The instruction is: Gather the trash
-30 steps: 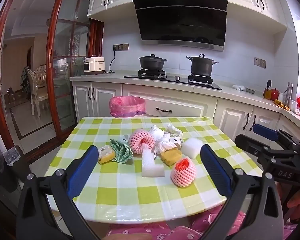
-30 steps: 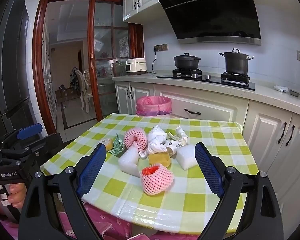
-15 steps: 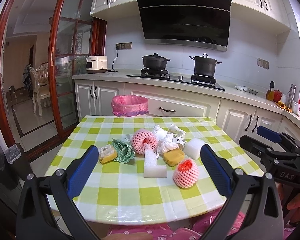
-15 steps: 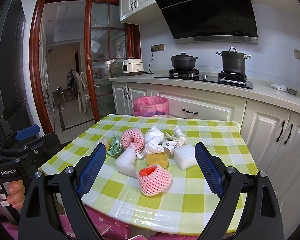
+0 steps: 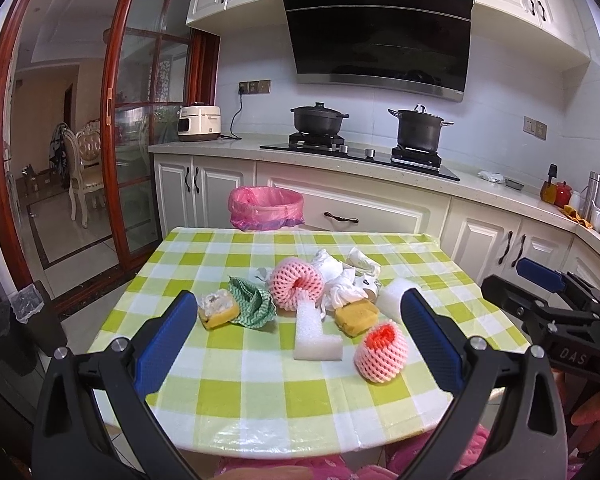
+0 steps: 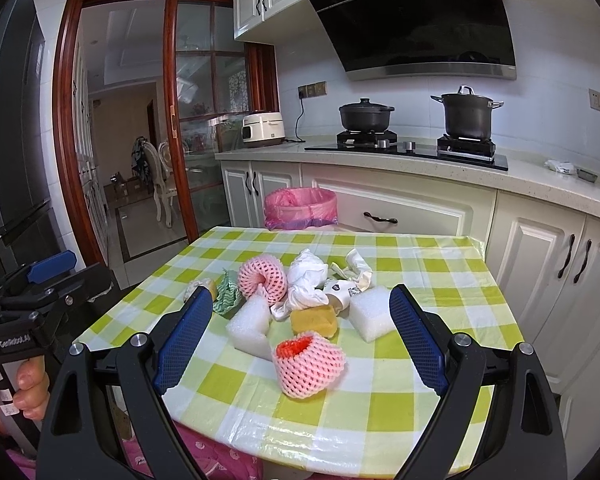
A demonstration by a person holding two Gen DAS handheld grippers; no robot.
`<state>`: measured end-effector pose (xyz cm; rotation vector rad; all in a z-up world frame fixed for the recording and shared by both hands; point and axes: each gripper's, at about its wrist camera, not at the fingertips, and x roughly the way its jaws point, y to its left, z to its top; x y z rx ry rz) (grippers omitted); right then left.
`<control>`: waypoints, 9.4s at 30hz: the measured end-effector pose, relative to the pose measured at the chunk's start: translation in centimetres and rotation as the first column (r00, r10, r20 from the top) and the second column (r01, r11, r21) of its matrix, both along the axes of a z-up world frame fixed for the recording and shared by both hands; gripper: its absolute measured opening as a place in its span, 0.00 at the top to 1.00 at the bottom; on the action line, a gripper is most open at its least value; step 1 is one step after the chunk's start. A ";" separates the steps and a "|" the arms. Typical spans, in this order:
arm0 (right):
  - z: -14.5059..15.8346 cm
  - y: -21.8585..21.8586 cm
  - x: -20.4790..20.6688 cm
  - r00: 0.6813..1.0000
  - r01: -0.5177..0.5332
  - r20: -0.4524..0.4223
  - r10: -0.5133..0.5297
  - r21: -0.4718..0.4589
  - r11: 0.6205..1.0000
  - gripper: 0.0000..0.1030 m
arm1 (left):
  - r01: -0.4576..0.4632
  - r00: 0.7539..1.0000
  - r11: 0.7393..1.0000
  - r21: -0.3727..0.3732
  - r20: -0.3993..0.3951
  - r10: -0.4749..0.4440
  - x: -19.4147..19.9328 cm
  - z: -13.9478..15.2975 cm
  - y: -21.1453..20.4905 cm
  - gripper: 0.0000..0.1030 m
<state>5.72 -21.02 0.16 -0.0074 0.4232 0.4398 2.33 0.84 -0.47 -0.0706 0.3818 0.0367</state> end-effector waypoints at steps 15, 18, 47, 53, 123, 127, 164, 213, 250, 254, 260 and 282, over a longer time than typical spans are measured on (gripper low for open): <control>-0.7 0.4 2.1 1.000 -0.003 0.030 0.004 -0.024 1.000 0.18 | 0.020 1.000 1.000 0.017 -0.019 -0.020 3.0 -0.4 -0.6 0.04; -0.6 0.3 2.7 1.000 -0.003 0.028 0.003 -0.017 1.000 0.18 | 0.018 1.000 1.000 0.012 -0.024 -0.018 3.4 -0.5 -0.4 0.04; -0.2 0.6 3.3 0.999 -0.011 0.030 0.012 -0.011 1.000 0.18 | 0.013 1.000 1.000 0.011 -0.025 -0.012 4.2 -1.0 0.3 0.04; -0.2 0.6 3.3 0.999 -0.011 0.030 0.012 -0.012 1.000 0.18 | 0.013 1.000 1.000 0.012 -0.024 -0.013 4.2 -1.0 0.3 0.04; -7.5 -2.5 11.5 0.982 0.144 -0.116 -0.149 -0.044 0.989 0.18 | -0.056 0.985 0.997 0.053 -0.163 0.064 11.9 -7.0 2.2 0.04; -10.0 -3.2 14.1 0.959 0.162 -0.226 -0.172 -0.060 0.985 0.18 | -0.075 0.956 0.996 0.039 -0.282 0.083 14.6 -9.9 4.0 0.04; -12.5 -3.6 23.2 0.927 0.079 -0.366 -0.085 -0.033 0.996 0.33 | 0.161 0.878 0.987 -0.021 -0.454 -0.153 22.2 -16.0 -1.1 0.66; -5.2 19.1 59.5 0.958 -0.196 -0.214 0.189 -0.009 0.981 0.32 | 0.003 0.977 1.000 0.001 -0.215 -0.003 63.2 -2.2 16.9 0.65; -2.0 1.8 37.2 0.981 -0.091 -0.168 0.093 0.020 0.996 0.18 | -0.066 0.985 0.998 0.013 -0.161 0.068 39.9 0.0 9.8 0.17; -3.5 0.3 32.4 0.976 -0.071 -0.205 0.076 0.034 0.997 0.18 | -0.072 0.985 0.997 0.016 -0.156 0.074 34.8 -0.7 8.5 0.14; -5.1 -0.5 26.7 0.971 -0.037 -0.232 0.053 0.071 0.997 0.18 | -0.072 0.983 0.997 0.024 -0.167 0.075 28.0 -3.1 6.9 0.14; -14.2 6.4 21.1 0.903 -0.161 -0.421 0.092 -0.132 0.978 0.18 | -0.069 0.975 0.997 0.025 -0.209 0.073 20.6 -10.5 5.9 0.14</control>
